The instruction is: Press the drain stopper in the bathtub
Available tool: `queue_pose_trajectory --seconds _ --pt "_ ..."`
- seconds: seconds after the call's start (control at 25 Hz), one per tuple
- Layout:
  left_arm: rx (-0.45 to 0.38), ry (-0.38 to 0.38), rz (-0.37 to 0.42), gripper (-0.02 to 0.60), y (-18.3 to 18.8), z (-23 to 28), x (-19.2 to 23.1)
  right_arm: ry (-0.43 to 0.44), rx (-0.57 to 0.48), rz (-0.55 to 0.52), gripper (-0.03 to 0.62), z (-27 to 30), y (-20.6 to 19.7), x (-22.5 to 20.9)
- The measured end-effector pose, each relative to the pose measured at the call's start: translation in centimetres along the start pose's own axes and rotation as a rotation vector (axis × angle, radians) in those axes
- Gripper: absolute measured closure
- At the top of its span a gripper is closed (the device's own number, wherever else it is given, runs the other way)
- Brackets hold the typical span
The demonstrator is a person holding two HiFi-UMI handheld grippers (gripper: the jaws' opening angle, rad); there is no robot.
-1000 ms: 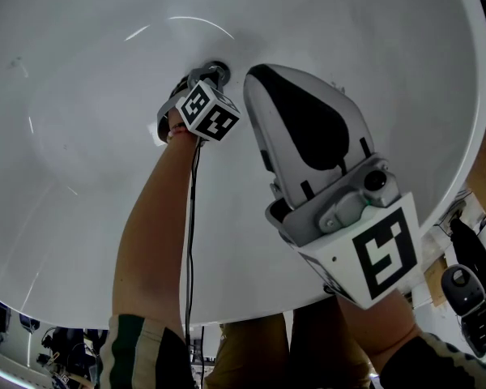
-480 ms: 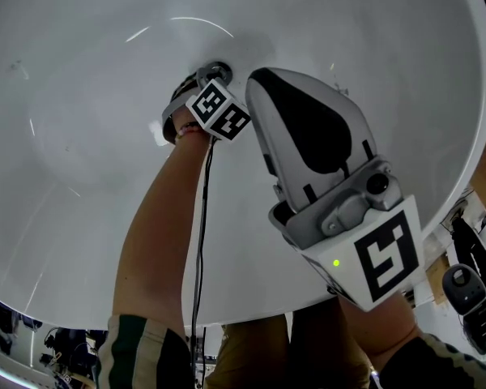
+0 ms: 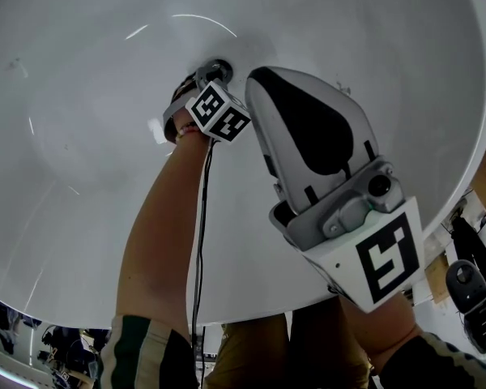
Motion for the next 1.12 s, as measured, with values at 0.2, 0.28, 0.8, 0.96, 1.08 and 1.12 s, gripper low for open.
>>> queue_pose_trajectory --seconds 0.2,0.28,0.8,0.96,1.08,1.12 --pt "-0.013 0.000 -0.010 0.573 0.0 -0.1 0.2 0.003 -0.015 -0.019 0.579 0.1 0.3 0.3" --pt "-0.011 -0.001 -0.011 0.572 -0.2 0.1 0.1 0.000 -0.021 -0.016 0.579 0.0 0.4 0.2" --pt "-0.019 -0.004 -0.003 0.572 -0.3 -0.7 0.2 -0.001 -0.030 -0.037 0.580 0.0 0.5 0.2" --pt "-0.035 -0.003 -0.004 0.572 -1.0 -1.5 -0.6 -0.007 -0.028 -0.061 0.579 -0.1 0.5 0.3" --pt "-0.030 0.000 -0.011 0.572 -1.1 -1.3 -0.8 -0.002 -0.018 -0.068 0.580 0.0 0.5 0.3" --pt "-0.025 0.000 -0.015 0.572 -1.0 -1.2 -0.7 0.000 -0.018 -0.067 0.580 0.1 0.5 0.3"
Point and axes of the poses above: the fingertips, and each gripper's own axes: z forward along the fingers, x to its left, y out of its top, the point moved 3 cm from there along -z, backward along the fingers, and after that the axes turned 15 degrees about z, right-handed, at the moved point
